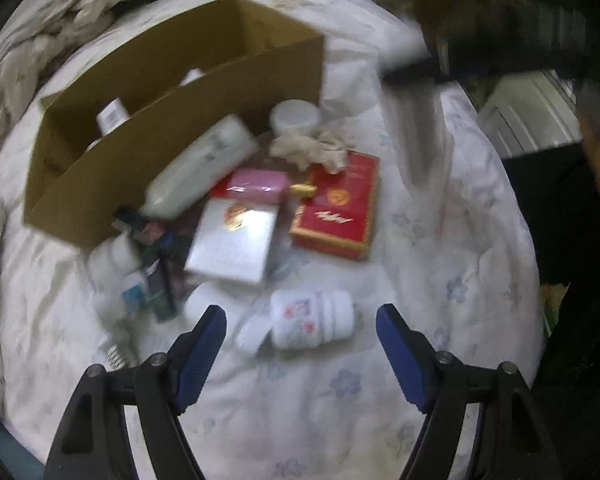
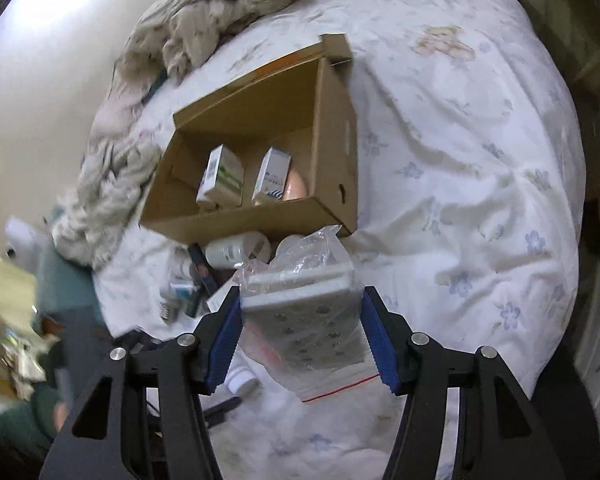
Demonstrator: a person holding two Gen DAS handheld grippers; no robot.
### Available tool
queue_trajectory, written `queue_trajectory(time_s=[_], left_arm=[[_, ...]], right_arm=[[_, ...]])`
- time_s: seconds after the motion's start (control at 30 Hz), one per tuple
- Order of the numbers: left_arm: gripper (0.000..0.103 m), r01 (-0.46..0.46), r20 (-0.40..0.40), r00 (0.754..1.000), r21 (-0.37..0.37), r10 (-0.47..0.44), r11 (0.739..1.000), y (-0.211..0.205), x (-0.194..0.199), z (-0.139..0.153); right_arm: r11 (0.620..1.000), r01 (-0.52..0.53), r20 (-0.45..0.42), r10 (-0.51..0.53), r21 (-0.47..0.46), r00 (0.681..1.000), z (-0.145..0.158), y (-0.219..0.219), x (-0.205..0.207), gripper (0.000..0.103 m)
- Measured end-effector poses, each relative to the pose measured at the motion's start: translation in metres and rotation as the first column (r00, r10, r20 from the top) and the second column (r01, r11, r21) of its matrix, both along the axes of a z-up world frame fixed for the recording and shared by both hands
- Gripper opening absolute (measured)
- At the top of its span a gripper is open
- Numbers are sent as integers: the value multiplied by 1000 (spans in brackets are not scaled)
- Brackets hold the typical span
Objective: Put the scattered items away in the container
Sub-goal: 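Grasp the plastic bag with the right tool while the left grasps a pill bottle, then lower the bag and white pill bottle into the cardboard box and open both tools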
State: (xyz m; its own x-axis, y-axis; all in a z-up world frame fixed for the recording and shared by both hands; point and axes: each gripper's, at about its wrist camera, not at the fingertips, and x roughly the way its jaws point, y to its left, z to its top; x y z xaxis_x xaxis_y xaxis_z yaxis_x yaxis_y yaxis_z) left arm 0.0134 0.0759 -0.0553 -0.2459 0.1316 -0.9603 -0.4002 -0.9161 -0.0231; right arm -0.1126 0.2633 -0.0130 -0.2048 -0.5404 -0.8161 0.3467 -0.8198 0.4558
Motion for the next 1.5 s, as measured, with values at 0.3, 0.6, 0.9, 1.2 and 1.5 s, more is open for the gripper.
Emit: queue_trajectory(time_s=[0.3,0.6,0.9,1.2,1.5], left_arm=[[63,5,37,999,-58,-3,998,6,-11,-28],[50,-14,-88,996,9,14,1000,-16,-3,16],[50,-226,-248,932,171,264,959,-79,-48,77],[50,-388,-304,850,192,431,901,-120,-130,89],[50,-389,-316,846,186,429,902,-133,-173,57]], right_arm=[[998,-27,22,28,-51,999,5,-14,-1,62],[991,-36,34,41,-129,999,5,-13,-1,62],[947,-45,-25,39,-317,999,58,-22,-43,62],[960,-37,-143,-4,-279,990,55,-71,-96,62],[973,-40,-181,-2,-229,983,45,-93,-106,62]])
